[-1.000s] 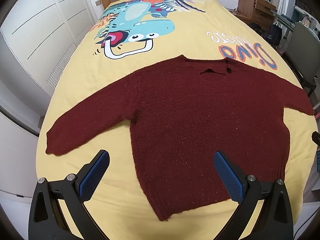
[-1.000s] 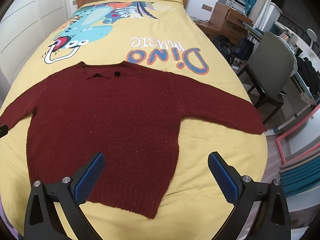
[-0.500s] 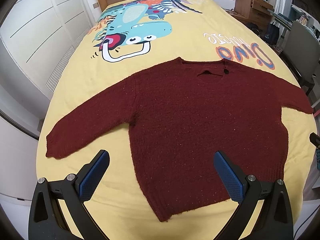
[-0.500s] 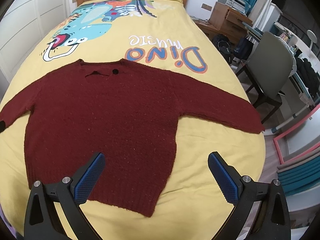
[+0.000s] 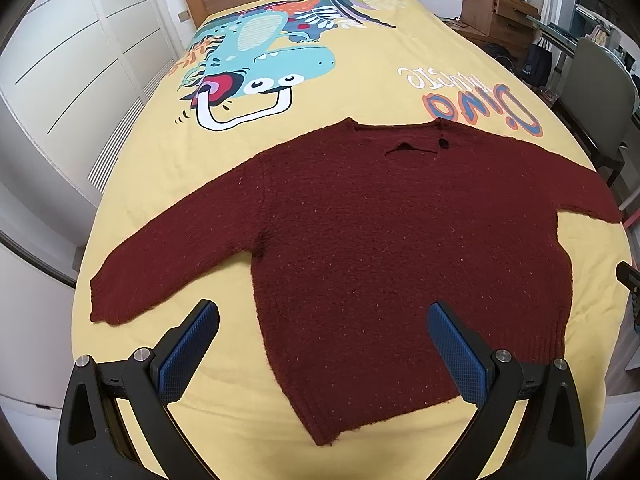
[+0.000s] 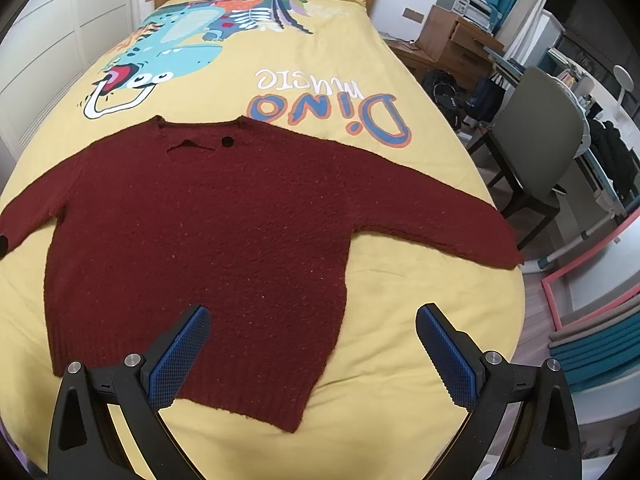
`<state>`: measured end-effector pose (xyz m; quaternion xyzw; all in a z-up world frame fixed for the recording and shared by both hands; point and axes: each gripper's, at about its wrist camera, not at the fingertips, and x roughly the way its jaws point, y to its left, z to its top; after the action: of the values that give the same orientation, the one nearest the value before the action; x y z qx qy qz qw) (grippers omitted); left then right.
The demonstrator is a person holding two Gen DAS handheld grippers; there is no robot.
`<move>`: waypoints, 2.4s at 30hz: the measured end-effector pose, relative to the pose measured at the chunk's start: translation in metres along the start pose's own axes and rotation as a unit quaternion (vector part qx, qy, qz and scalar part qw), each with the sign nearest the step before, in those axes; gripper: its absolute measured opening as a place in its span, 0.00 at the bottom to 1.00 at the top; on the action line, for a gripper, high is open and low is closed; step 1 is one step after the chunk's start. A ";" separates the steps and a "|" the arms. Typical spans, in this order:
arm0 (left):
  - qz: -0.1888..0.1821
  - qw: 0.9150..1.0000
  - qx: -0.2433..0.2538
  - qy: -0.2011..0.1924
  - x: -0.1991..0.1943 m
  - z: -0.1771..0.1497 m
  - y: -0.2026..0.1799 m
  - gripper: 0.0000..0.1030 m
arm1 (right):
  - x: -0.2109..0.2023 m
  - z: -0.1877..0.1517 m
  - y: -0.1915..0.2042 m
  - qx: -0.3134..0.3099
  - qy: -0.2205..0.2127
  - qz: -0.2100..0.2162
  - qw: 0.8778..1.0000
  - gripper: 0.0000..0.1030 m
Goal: Fold small clothes
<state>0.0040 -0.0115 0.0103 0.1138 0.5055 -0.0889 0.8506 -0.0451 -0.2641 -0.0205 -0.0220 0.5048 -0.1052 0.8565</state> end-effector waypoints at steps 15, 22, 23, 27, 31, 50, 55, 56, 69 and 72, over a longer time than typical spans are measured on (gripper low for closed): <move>-0.003 1.000 0.005 0.005 0.003 0.000 -0.002 0.99 | 0.000 -0.001 0.004 -0.009 0.004 -0.002 1.000 0.99; -0.003 1.000 -0.002 0.009 0.006 -0.001 0.003 0.99 | 0.001 -0.002 0.005 -0.013 0.006 -0.002 1.000 0.99; -0.003 1.000 -0.001 0.010 0.006 -0.002 0.003 0.99 | 0.001 -0.002 0.006 -0.015 0.007 -0.002 1.000 0.99; -0.004 1.000 0.000 0.010 0.006 -0.002 0.003 0.99 | 0.002 -0.002 0.007 -0.017 0.008 -0.002 1.000 0.99; -0.003 1.000 0.002 0.011 0.007 -0.002 0.002 0.99 | 0.003 -0.002 0.008 -0.020 0.007 -0.002 1.000 0.99; 0.012 1.000 0.000 0.013 0.038 0.021 0.011 0.99 | 0.061 -0.005 -0.060 0.081 -0.015 0.045 0.996 0.99; 0.016 0.999 -0.004 0.032 0.060 0.028 0.017 0.99 | 0.109 0.005 -0.142 0.194 -0.014 0.048 0.980 0.99; 0.016 0.999 -0.005 0.036 0.065 0.029 0.017 0.99 | 0.125 0.007 -0.165 0.224 -0.005 0.048 0.973 0.99; 0.007 0.993 -0.027 0.116 0.137 0.011 0.043 0.99 | 0.256 -0.004 -0.348 0.463 0.071 0.018 0.884 0.99; 0.010 0.992 -0.034 0.124 0.146 0.010 0.051 0.99 | 0.270 -0.003 -0.363 0.480 0.079 0.015 0.874 0.99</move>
<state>0.0952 0.0289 -0.1084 0.1002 0.6087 -0.0487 0.7855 0.0212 -0.6730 -0.2025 0.4080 0.4583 -0.3229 0.7206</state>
